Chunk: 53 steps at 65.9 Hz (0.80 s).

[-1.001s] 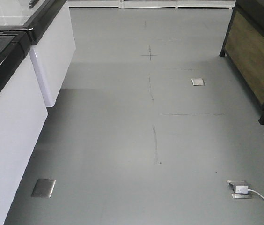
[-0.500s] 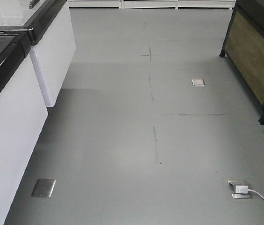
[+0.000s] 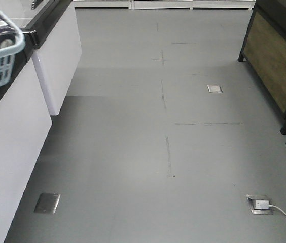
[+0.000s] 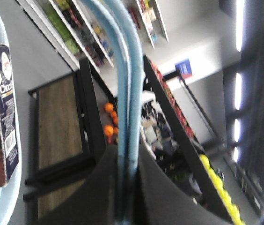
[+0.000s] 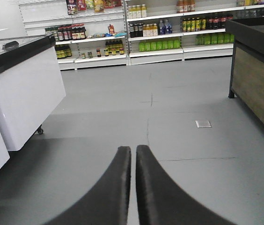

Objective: Left arm holds basket, right arm returns cookies
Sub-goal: 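Lift the light-blue basket with the cookie box using the left gripper, then hold the basket raised in the left gripper in front of the robot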

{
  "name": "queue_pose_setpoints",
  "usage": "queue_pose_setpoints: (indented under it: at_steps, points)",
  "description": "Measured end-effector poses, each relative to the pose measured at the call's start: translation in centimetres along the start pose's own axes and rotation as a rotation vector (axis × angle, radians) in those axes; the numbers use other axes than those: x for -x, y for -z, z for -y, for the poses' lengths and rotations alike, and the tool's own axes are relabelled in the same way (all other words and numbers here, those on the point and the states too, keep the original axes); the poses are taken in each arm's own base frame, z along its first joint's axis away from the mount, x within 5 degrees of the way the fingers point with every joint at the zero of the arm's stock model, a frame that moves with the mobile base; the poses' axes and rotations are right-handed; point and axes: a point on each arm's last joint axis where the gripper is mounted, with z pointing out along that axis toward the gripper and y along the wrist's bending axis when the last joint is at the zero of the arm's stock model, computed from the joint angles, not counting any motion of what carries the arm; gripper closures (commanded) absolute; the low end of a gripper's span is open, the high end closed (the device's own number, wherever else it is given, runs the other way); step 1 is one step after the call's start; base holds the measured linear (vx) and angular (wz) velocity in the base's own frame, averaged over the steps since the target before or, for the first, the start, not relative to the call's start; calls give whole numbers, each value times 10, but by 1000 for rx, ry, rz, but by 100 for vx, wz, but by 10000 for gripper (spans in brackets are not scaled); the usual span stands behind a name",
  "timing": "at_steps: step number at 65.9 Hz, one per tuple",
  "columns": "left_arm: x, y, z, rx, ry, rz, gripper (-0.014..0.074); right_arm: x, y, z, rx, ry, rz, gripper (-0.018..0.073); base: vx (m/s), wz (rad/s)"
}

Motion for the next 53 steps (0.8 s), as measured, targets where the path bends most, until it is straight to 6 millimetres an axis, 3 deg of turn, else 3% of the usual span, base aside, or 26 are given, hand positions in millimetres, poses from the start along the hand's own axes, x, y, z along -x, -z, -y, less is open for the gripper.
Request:
queue_pose_setpoints:
  at_steps: [7, 13, 34, 53]
  points:
    - [-35, -22, 10, -14, -28, -117, 600, 0, 0, 0, 0, 0, 0, 565, 0, 0]
    - [-72, -32, 6, -8, -19, -200, 600, 0, 0, 0, 0, 0, 0, 565, 0, 0]
    - [-199, -32, -49, 25, 77, -459, 600, 0, 0, 0, 0, 0, 0, 565, 0, 0]
    - [-262, -29, -64, 20, 97, -630, 600, 0, 0, 0, 0, 0, -2, 565, 0, 0]
